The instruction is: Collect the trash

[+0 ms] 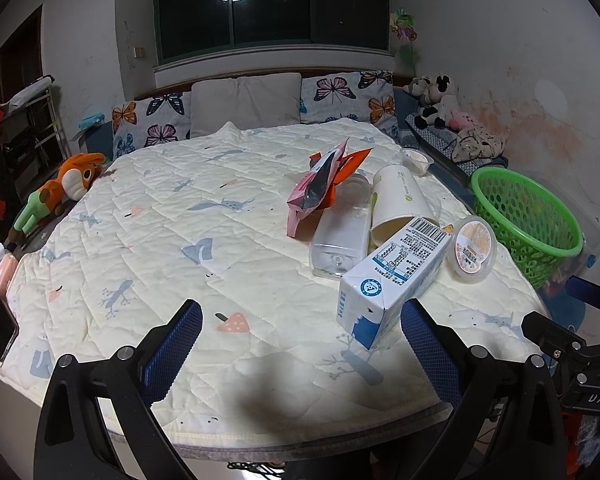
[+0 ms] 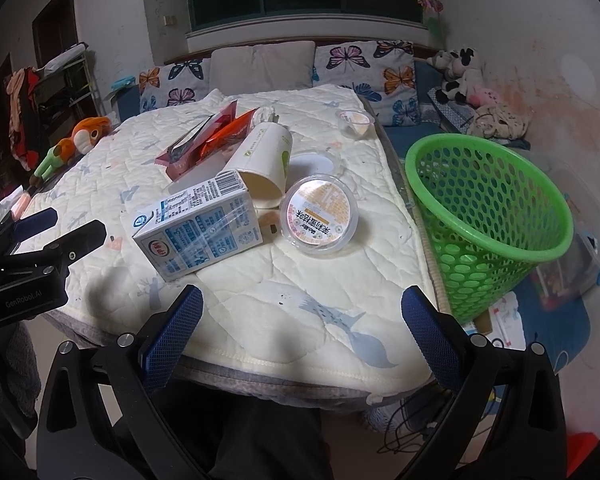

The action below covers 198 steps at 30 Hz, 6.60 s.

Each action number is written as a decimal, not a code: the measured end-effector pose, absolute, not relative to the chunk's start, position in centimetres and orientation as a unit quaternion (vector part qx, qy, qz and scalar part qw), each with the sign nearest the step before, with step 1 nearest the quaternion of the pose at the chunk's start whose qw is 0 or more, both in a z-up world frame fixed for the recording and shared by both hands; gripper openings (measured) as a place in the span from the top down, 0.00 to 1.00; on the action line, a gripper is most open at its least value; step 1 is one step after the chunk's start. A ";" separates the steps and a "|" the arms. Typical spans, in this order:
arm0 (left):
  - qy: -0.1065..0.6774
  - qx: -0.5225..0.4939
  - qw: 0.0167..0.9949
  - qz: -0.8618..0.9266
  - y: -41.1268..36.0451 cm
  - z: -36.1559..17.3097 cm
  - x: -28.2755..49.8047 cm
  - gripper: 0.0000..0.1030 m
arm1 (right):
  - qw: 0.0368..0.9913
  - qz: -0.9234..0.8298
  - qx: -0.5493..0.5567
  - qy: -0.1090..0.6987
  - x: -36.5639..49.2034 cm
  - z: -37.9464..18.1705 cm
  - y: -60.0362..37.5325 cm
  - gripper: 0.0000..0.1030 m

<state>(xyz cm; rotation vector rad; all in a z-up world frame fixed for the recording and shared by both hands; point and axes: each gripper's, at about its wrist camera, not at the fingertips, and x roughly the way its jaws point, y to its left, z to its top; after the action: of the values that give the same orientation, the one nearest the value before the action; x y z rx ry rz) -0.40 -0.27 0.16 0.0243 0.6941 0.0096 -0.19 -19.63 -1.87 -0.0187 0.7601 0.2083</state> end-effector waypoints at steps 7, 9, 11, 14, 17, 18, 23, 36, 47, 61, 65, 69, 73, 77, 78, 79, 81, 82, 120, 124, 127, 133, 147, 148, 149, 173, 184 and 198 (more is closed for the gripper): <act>0.340 0.014 0.940 0.004 -0.4 0.2 -0.3 0.06 | 0.923 0.101 -0.009 0.372 0.0 -2.0 -19.6 0.04; 0.341 0.015 0.940 0.003 -0.5 0.1 -0.1 0.06 | 0.922 0.101 -0.009 0.373 0.2 -2.0 -19.7 0.04; 0.341 0.016 0.940 0.002 -0.5 0.1 0.0 0.06 | 0.922 0.101 -0.009 0.373 0.2 -2.0 -19.7 0.04; 0.342 0.017 0.940 0.002 -0.5 0.2 0.3 0.06 | 0.922 0.101 -0.008 0.373 0.3 -2.1 -19.7 0.04; 0.342 0.017 0.940 0.001 -0.5 0.3 0.5 0.06 | 0.922 0.101 -0.008 0.374 0.4 -2.1 -19.7 0.04; 0.342 0.018 0.940 0.001 -0.5 0.3 0.5 0.06 | 0.921 0.101 -0.008 0.375 0.6 -2.1 -19.8 0.04; 0.343 0.018 0.939 0.000 -0.5 0.3 0.8 0.06 | 0.921 0.100 -0.007 0.376 0.9 -2.1 -19.9 0.04; 0.344 0.022 0.939 -0.005 -0.6 0.4 1.6 0.06 | 0.921 0.098 -0.007 0.377 1.8 -2.2 -20.0 0.04; 0.345 0.032 0.938 -0.024 -1.1 0.6 2.7 0.06 | 0.919 0.091 -0.004 0.383 3.1 -2.4 -20.9 0.04; 0.347 0.047 0.934 -0.076 -2.1 0.5 4.1 0.06 | 0.912 0.090 0.004 0.399 4.9 -3.2 -21.3 0.05; 0.347 0.059 0.931 -0.097 -2.8 0.3 4.7 0.06 | 0.911 0.092 0.008 0.402 5.3 -3.4 -21.4 0.05; 0.354 0.067 0.925 -0.119 -3.2 0.0 5.4 0.07 | 0.910 0.092 0.010 0.405 5.8 -3.6 -21.6 0.05; 0.360 0.071 0.920 -0.137 -3.5 -0.3 6.2 0.08 | 0.908 0.093 0.012 0.409 6.4 -3.9 -21.7 0.05; 0.355 0.090 0.918 -0.154 -4.3 -0.4 6.4 0.12 | 0.907 0.097 0.012 0.410 6.9 -4.0 -21.8 0.05; 0.356 0.094 0.916 -0.158 -4.5 -0.5 6.5 0.16 | 0.906 0.097 0.011 0.411 7.0 -4.1 -21.7 0.06; 0.359 0.098 0.914 -0.161 -4.7 -0.6 6.7 0.18 | 0.906 0.099 0.010 0.411 7.1 -4.1 -21.7 0.06; 0.365 0.101 0.910 -0.169 -4.9 -0.9 7.1 0.20 | 0.906 0.100 0.008 0.411 7.3 -4.2 -21.6 0.06; 0.367 0.104 0.909 -0.171 -5.0 -1.0 7.2 0.22 | 0.906 0.100 0.008 0.411 7.4 -4.2 -21.6 0.06; 0.396 0.085 0.888 -0.217 -5.7 -2.8 8.8 0.41 | 0.897 0.114 -0.024 0.427 11.5 -6.8 -20.0 0.17; 0.396 0.086 0.888 -0.220 -5.6 -2.8 8.8 0.41 | 0.896 0.118 -0.024 0.428 11.6 -6.9 -19.8 0.16; 0.396 0.083 0.887 -0.220 -5.5 -2.7 8.8 0.41 | 0.896 0.114 -0.028 0.429 11.9 -7.1 -19.8 0.16; 0.397 0.083 0.887 -0.220 -5.5 -2.7 8.7 0.40 | 0.893 0.123 -0.015 0.433 12.1 -7.4 -20.4 0.29; 0.393 0.103 0.885 -0.228 -5.8 -3.0 8.9 0.37 | 0.894 0.128 0.000 0.429 10.6 -6.7 -21.7 0.38; 0.392 0.103 0.884 -0.233 -5.9 -3.0 8.9 0.43 | 0.894 0.130 0.003 0.429 10.5 -6.6 -21.8 0.38; 0.394 0.101 0.882 -0.238 -5.9 -3.0 8.9 0.45 | 0.894 0.131 0.006 0.428 10.4 -6.5 -21.9 0.38; 0.375 0.050 0.886 -0.268 -5.5 0.8 8.2 0.58 | 0.921 0.082 0.055 0.377 9.7 -2.1 -28.9 0.39; 0.361 0.048 0.884 -0.294 -9.9 3.4 10.7 0.58 | 0.909 -0.003 0.096 0.405 12.7 -4.2 -37.2 0.39; 0.366 0.053 0.868 -0.332 -17.7 4.1 15.3 0.58 | 0.902 -0.005 0.121 0.414 13.1 -4.8 -39.8 0.34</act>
<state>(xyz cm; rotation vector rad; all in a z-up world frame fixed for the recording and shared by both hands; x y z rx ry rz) 15.29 -17.67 4.06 0.1103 0.7665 -0.6950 13.14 -39.80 -4.82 0.2497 0.8552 -0.0107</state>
